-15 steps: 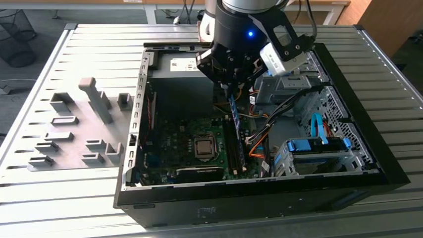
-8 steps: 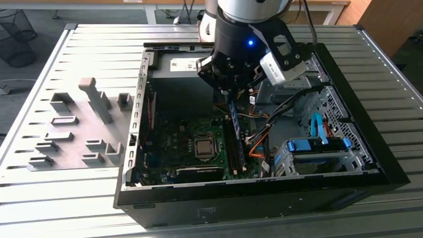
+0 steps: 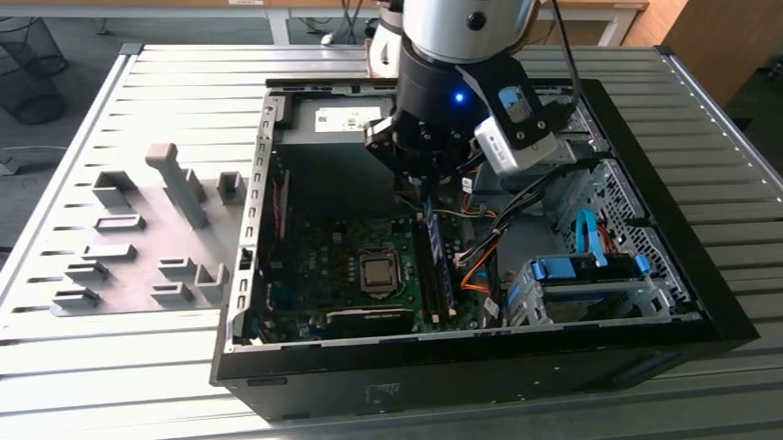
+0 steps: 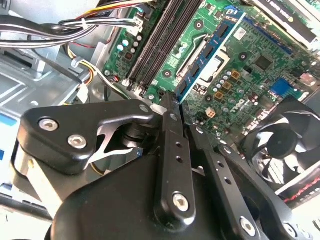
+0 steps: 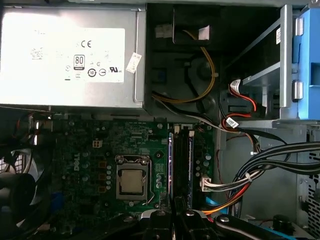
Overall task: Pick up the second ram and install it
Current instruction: 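Insert the second ram into the second slot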
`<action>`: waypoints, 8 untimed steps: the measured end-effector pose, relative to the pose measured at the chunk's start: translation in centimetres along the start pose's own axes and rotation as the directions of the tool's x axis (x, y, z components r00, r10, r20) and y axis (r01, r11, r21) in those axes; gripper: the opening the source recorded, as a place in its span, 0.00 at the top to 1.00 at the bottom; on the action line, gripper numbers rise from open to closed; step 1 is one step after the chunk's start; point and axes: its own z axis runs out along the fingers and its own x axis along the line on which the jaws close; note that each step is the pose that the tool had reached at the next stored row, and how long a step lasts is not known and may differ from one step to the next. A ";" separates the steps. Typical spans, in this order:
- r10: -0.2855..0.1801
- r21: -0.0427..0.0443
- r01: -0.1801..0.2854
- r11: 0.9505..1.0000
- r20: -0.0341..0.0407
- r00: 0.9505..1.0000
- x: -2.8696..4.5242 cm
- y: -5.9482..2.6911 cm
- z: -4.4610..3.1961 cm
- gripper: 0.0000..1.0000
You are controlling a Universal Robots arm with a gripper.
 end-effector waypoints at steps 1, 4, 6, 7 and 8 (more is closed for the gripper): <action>0.001 0.000 -0.001 1.000 0.000 1.000 -0.01 -0.01 0.18 0.86; 0.003 0.000 -0.003 1.000 0.000 1.000 -0.01 -0.03 0.60 0.86; 0.003 0.000 -0.003 1.000 0.000 1.000 -0.01 -0.03 0.60 0.86; 0.003 0.000 -0.003 1.000 0.000 1.000 -0.01 -0.03 0.61 0.86; 0.003 0.000 -0.003 1.000 0.000 1.000 -0.01 -0.03 0.62 0.86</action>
